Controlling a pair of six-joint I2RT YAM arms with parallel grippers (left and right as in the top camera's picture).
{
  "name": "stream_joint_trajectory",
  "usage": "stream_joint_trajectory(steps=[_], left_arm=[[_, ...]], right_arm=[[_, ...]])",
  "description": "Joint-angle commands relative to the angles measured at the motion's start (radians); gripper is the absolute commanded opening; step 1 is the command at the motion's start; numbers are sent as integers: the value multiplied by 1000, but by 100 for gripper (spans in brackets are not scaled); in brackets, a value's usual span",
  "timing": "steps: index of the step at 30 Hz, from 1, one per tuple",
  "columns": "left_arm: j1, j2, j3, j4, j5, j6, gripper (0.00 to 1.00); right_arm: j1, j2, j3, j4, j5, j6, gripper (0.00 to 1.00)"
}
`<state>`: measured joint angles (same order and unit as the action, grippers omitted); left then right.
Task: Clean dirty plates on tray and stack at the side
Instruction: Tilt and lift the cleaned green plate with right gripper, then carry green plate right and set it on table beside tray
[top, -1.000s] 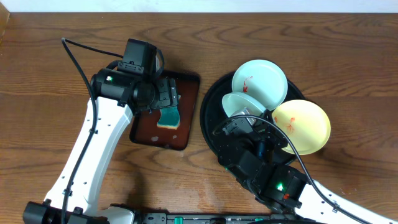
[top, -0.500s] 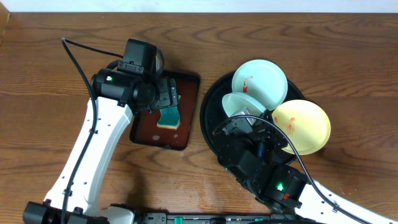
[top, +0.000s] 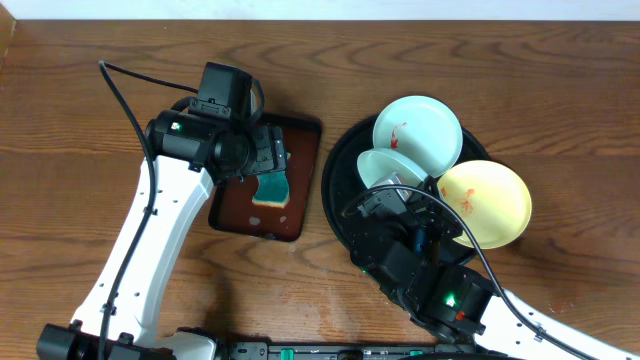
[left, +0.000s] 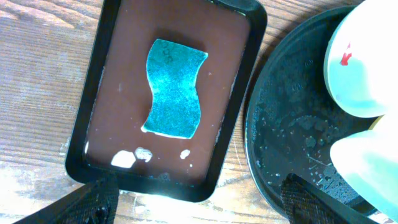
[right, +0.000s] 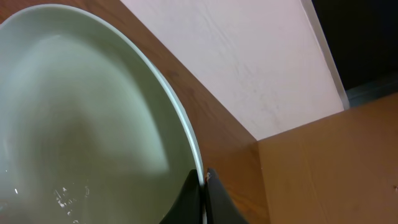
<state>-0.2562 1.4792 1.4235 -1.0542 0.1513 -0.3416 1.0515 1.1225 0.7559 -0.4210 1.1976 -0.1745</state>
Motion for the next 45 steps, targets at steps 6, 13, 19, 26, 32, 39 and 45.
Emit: stream_joint_trajectory(steps=[6, 13, 19, 26, 32, 39, 45], left_arm=[[4, -2, -1, -5, -2, 1, 84], [4, -2, -1, -5, -2, 1, 84], [4, -2, -1, -5, -2, 1, 84], [4, -2, -1, -5, -2, 1, 84], [4, -2, -1, -5, -2, 1, 84], [4, -2, -1, -5, -2, 1, 84], [5, -2, -1, -5, -2, 1, 84]], right_arm=[[10, -10, 23, 6, 25, -6, 1], [10, -10, 23, 6, 25, -6, 1], [10, -10, 23, 6, 25, -6, 1], [10, -10, 23, 6, 25, -6, 1], [-42, -10, 22, -2, -42, 188, 1], [-371, -45, 66, -46, -731, 453, 1], [-808, -84, 175, -151, -1281, 479, 1]])
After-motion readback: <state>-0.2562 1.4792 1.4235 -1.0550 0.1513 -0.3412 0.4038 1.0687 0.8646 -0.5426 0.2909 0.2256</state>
